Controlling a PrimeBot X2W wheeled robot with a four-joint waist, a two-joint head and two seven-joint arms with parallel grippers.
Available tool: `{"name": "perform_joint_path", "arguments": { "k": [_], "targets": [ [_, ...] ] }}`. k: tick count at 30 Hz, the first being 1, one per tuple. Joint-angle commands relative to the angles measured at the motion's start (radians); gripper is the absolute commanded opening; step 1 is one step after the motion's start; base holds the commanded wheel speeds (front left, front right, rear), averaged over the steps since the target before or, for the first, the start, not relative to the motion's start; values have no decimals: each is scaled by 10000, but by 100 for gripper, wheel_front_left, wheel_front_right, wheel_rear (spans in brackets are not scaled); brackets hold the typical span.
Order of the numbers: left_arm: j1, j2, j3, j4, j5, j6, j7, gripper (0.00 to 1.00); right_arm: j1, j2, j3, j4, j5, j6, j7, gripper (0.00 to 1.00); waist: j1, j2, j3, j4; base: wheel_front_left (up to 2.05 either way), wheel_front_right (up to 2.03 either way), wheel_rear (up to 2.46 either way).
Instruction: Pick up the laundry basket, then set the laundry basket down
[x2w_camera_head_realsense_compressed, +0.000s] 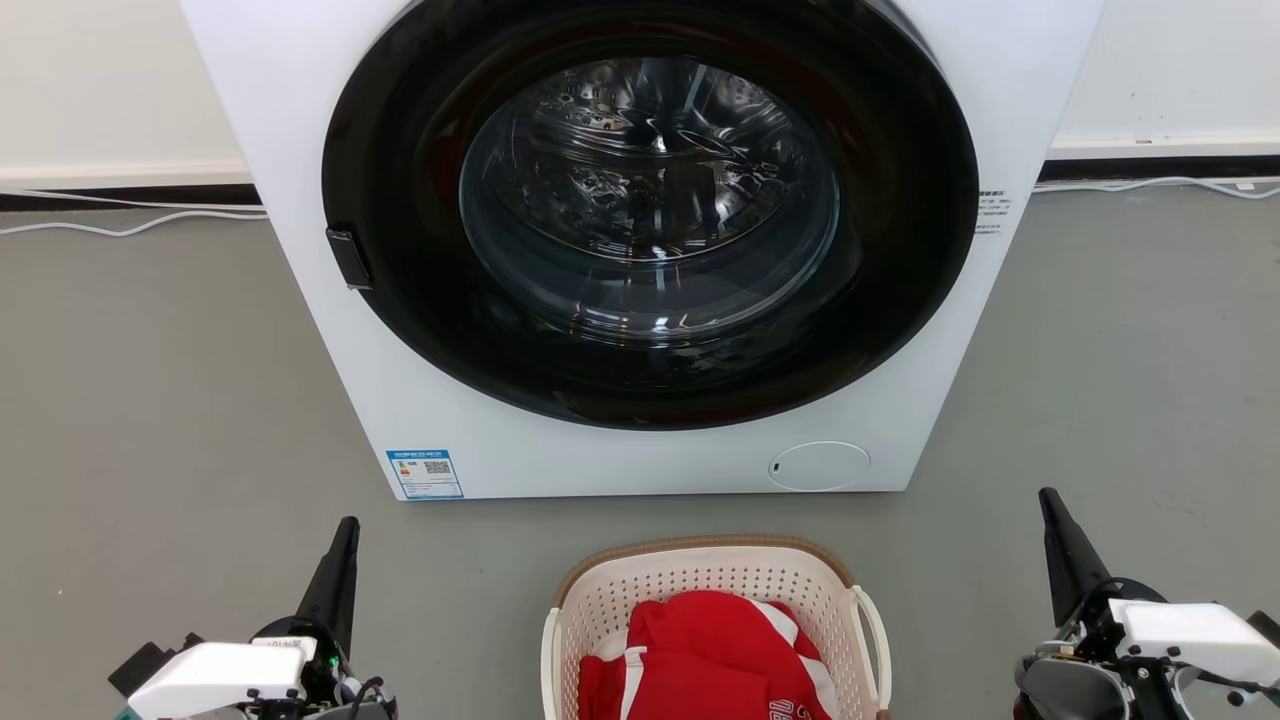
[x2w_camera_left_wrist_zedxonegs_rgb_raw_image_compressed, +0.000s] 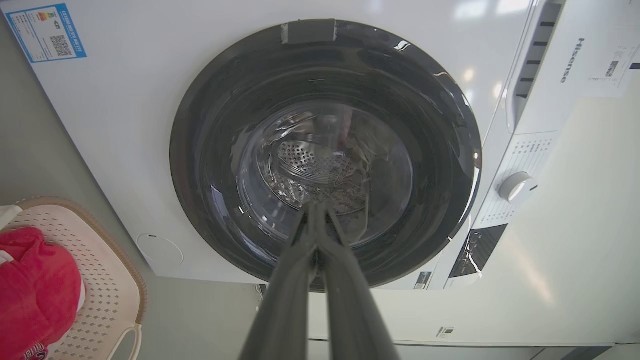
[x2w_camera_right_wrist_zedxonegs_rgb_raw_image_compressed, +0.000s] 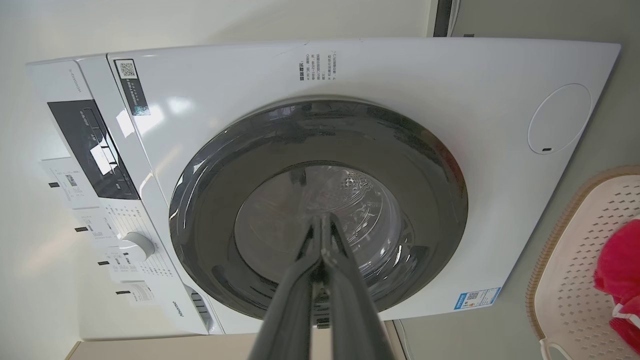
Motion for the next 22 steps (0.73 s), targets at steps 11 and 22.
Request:
{"name": "perform_joint_path", "arguments": {
  "k": [11,22],
  "targets": [
    [-555,133,304,-290,-50,-73,63,0,-347,-32,173,-301,62,2,81,0,0,0,0,0,0,0,0],
    [-555,133,304,-290,-50,-73,63,0,-346,-31,174,-301,63,2,80,0,0,0,0,0,0,0,0]
  ]
}}
